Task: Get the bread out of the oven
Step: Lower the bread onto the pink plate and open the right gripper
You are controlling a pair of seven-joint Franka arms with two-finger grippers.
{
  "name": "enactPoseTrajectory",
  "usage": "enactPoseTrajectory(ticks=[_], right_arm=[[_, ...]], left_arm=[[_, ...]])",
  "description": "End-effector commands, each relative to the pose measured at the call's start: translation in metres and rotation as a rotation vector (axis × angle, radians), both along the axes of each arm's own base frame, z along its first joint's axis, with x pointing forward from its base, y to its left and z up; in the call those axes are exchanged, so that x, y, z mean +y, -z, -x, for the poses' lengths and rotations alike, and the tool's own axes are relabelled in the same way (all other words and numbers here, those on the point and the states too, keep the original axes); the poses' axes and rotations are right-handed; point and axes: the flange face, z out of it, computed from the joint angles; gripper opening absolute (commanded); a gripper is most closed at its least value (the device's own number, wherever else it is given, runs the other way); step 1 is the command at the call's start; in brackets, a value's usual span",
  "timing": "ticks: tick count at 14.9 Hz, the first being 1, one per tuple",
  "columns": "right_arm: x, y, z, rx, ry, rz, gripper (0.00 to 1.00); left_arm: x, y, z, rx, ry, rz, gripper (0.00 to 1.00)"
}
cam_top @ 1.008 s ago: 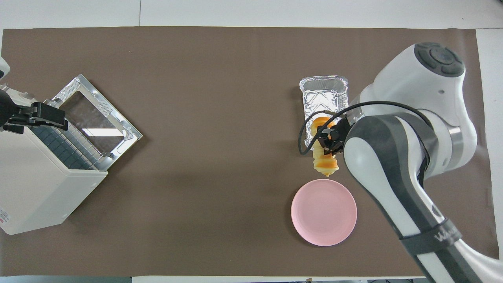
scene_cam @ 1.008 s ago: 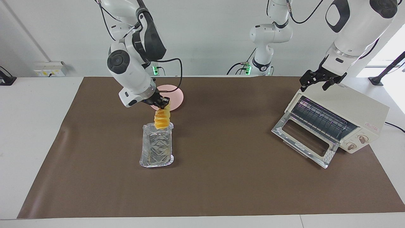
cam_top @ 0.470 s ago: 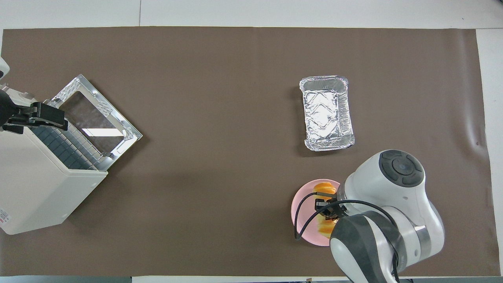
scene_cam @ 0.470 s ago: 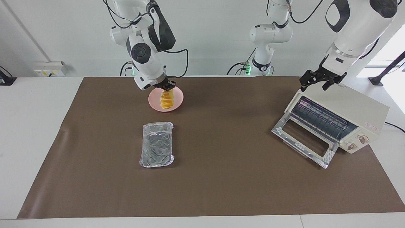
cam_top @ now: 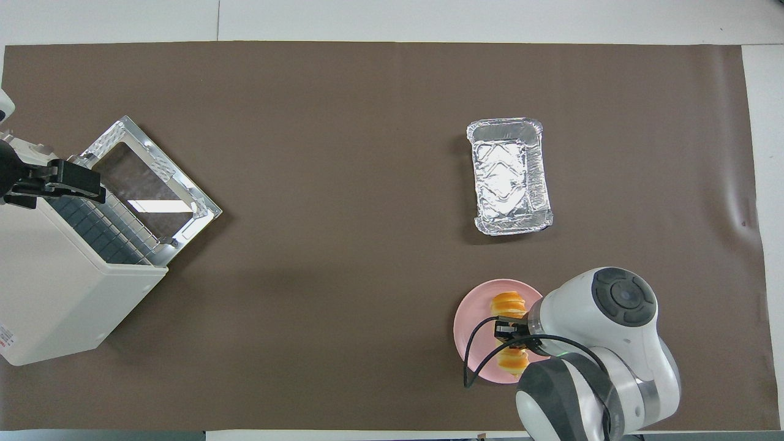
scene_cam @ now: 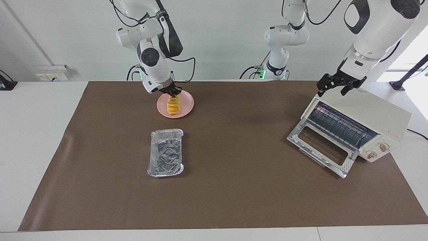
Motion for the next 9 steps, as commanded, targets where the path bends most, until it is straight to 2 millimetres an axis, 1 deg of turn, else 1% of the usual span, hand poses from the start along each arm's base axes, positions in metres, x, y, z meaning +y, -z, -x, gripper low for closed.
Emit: enactPoseTrajectory(ticks=[1,2,3,4,5,6,9], right_arm=[[-0.004,0.012,0.005,-0.019,-0.009,-0.006,0.26],[-0.005,0.013,0.004,-0.021,-0.004,-0.008,0.67],[-0.007,0.013,0.002,-0.019,-0.001,-0.007,1.00],[-0.006,0.006,-0.005,-0.034,0.005,-0.015,1.00],[-0.003,-0.007,-0.018,-0.056,0.010,-0.025,1.00],[-0.001,-0.028,-0.035,-0.101,0.025,-0.042,1.00],[-0.017,-0.100,-0.083,-0.179,0.062,-0.073,1.00]], left_arm=[[0.003,-0.005,0.007,0.002,-0.003,-0.011,1.00],[0.003,-0.004,0.006,0.004,-0.003,-0.011,1.00],[0.003,-0.004,0.006,0.004,-0.003,-0.011,1.00],[0.003,-0.004,0.006,0.004,-0.003,-0.011,1.00],[0.003,-0.005,0.007,0.002,-0.003,-0.011,1.00],[0.003,-0.004,0.006,0.004,-0.003,-0.011,1.00],[0.003,-0.004,0.007,0.004,-0.003,-0.009,1.00]])
